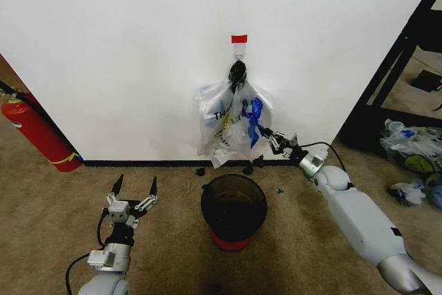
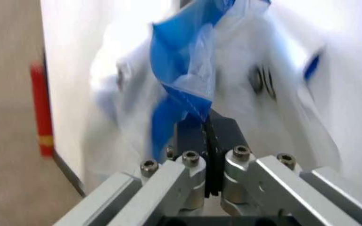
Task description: Pick up the garbage bag from the wall and place it over the trash bin.
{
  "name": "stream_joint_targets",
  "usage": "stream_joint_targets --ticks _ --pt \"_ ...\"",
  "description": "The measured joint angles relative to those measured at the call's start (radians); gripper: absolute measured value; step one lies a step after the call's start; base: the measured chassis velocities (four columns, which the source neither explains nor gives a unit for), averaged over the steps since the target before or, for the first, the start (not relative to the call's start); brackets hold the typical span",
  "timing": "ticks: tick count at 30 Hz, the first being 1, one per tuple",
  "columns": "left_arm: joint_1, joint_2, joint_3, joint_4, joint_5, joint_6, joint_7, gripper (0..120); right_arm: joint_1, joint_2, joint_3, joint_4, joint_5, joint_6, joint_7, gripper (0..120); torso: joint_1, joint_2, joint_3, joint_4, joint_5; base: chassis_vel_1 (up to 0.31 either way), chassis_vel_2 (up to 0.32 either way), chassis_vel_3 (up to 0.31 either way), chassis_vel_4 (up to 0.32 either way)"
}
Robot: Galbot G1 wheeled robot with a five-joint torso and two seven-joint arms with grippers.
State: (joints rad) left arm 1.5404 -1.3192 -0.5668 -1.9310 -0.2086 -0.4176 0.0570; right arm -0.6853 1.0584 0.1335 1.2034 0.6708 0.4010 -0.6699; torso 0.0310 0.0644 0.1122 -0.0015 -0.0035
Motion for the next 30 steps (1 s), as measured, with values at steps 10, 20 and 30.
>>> stream_joint_targets --ticks 10,20,30 --pt "-0.161 0.104 0.134 -0.067 -0.021 0.074 0.09 100 -0.109 -0.06 -0.036 0.259 0.315 -0.116 0.042 0 0.0 0.0 0.0 -0.0001 0.0 0.0 0.0 0.0 0.0" --pt "-0.323 0.064 0.38 -0.005 -0.043 0.213 0.079 100 -0.21 -0.07 -0.029 0.324 0.392 -0.127 0.05 0 0.0 0.0 0.0 -0.0002 0.0001 0.0 0.0 0.0 0.0" --pt "-0.492 0.038 0.55 0.095 -0.057 0.336 -0.001 100 -0.252 -0.049 -0.022 0.36 0.461 -0.122 0.045 0 0.0 0.0 0.0 0.0002 0.0002 0.0 0.0 0.0 0.0"
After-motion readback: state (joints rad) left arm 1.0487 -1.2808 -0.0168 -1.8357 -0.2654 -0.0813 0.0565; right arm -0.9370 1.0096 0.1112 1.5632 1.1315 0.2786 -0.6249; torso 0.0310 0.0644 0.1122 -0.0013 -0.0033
